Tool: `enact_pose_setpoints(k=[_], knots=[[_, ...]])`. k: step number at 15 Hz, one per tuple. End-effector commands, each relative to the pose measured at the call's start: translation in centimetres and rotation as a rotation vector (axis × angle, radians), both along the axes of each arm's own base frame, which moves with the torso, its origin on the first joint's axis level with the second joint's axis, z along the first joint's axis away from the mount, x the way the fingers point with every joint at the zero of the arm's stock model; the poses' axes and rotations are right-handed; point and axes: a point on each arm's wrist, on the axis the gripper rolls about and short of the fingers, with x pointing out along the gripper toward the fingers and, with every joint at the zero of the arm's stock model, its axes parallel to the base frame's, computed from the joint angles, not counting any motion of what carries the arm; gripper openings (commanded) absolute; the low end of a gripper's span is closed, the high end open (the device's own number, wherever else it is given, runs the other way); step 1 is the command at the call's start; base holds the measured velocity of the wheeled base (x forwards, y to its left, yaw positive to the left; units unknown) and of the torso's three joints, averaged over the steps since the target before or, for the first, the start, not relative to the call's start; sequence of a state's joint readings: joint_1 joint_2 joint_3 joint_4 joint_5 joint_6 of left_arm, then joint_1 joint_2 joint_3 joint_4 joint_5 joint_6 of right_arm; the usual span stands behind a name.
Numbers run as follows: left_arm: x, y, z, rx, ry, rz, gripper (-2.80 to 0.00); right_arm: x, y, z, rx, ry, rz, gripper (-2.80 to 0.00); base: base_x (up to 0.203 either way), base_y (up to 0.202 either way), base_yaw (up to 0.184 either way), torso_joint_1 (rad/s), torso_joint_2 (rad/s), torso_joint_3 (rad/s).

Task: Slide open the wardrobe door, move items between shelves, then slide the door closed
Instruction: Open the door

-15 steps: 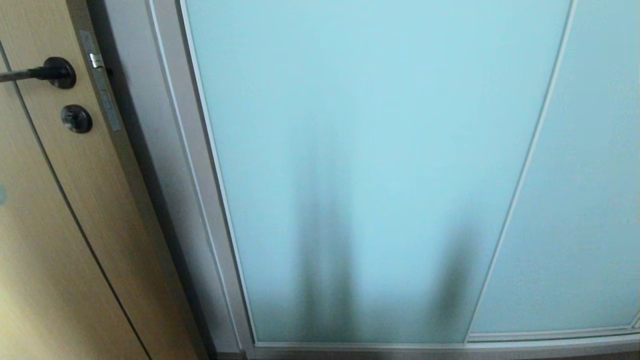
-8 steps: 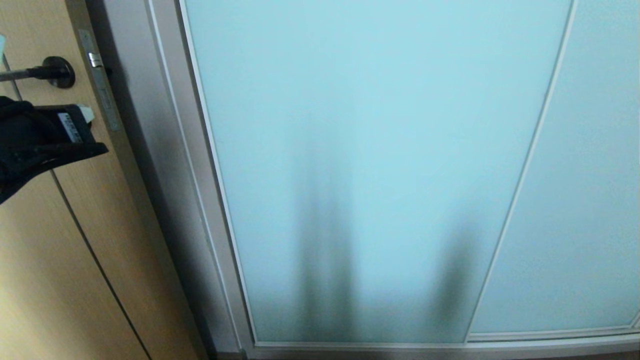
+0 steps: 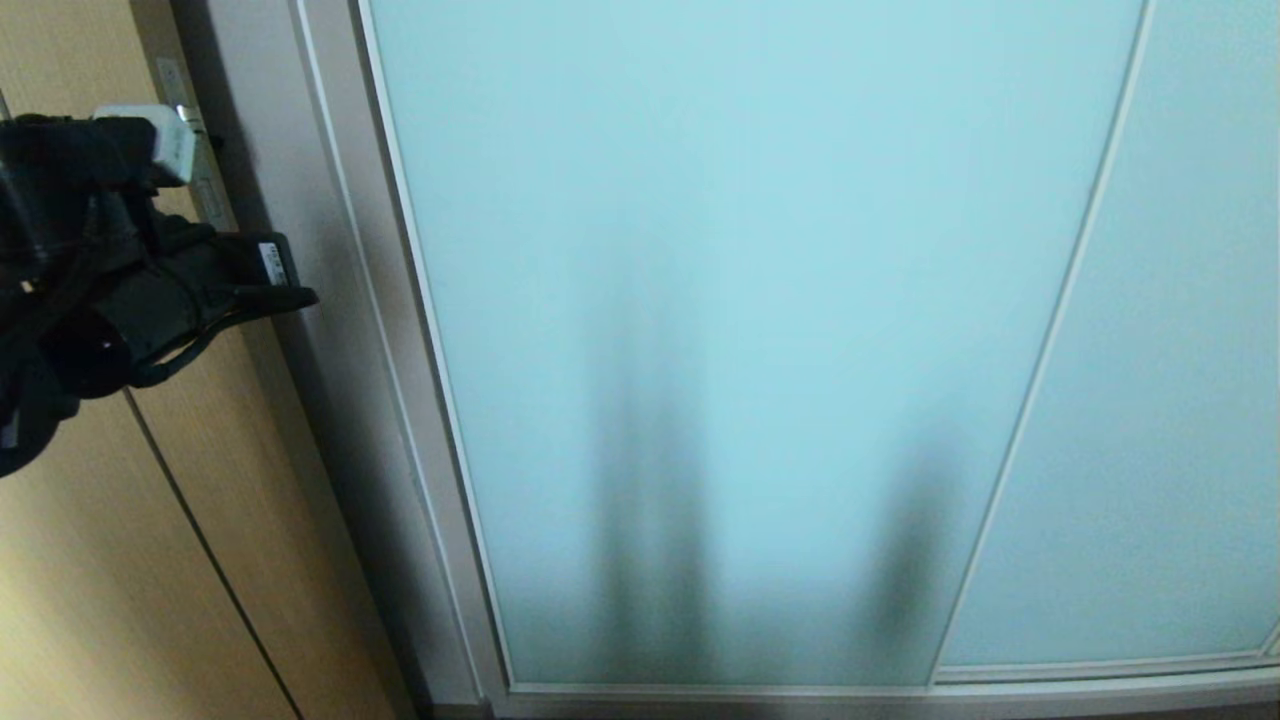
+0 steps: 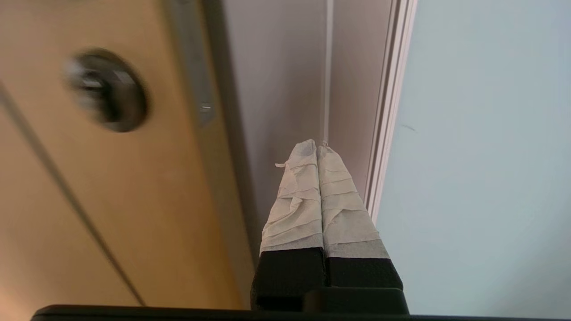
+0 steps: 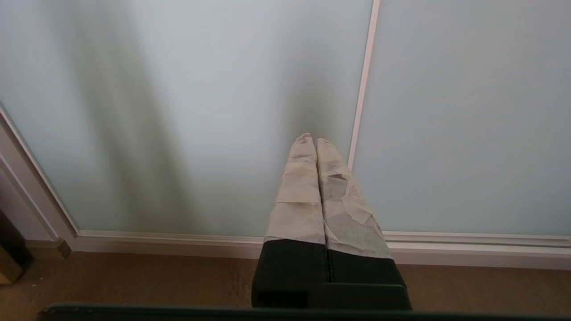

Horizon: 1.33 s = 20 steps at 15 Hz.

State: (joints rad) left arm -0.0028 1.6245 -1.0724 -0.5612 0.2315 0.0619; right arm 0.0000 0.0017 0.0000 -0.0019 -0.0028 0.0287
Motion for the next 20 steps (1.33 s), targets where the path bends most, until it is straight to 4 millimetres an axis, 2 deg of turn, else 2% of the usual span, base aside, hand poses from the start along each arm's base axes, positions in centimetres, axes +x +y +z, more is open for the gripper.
enact_pose_setpoints(k=[1, 6, 11, 15, 18, 20], knots=[[2.1, 0.0, -1.6, 0.002, 0.039, 0.000, -2.80, 0.0, 0.0, 0.0, 0.000, 0.000, 0.000, -2.80, 0.000, 0.000, 0.000, 0.000, 0.00, 0.000], [4.9, -0.1, -2.7, -0.010, -0.169, -0.003, -2.80, 0.0, 0.0, 0.0, 0.000, 0.000, 0.000, -2.80, 0.000, 0.000, 0.000, 0.000, 0.00, 0.000], [3.6, -1.5, -4.2, -0.015, -0.213, -0.046, -2.80, 0.0, 0.0, 0.0, 0.000, 0.000, 0.000, -2.80, 0.000, 0.000, 0.000, 0.000, 0.00, 0.000], [1.4, -2.3, -6.2, -0.004, -0.237, -0.074, -2.80, 0.0, 0.0, 0.0, 0.000, 0.002, 0.000, -2.80, 0.000, 0.000, 0.000, 0.000, 0.00, 0.000], [2.3, -2.4, -6.3, 0.000, -0.246, -0.075, -2.80, 0.0, 0.0, 0.0, 0.000, 0.000, 0.000, -2.80, 0.000, 0.000, 0.000, 0.000, 0.00, 0.000], [3.7, -2.5, -6.4, 0.001, -0.255, -0.069, -2.80, 0.0, 0.0, 0.0, 0.000, 0.000, 0.000, -2.80, 0.000, 0.000, 0.000, 0.000, 0.00, 0.000]])
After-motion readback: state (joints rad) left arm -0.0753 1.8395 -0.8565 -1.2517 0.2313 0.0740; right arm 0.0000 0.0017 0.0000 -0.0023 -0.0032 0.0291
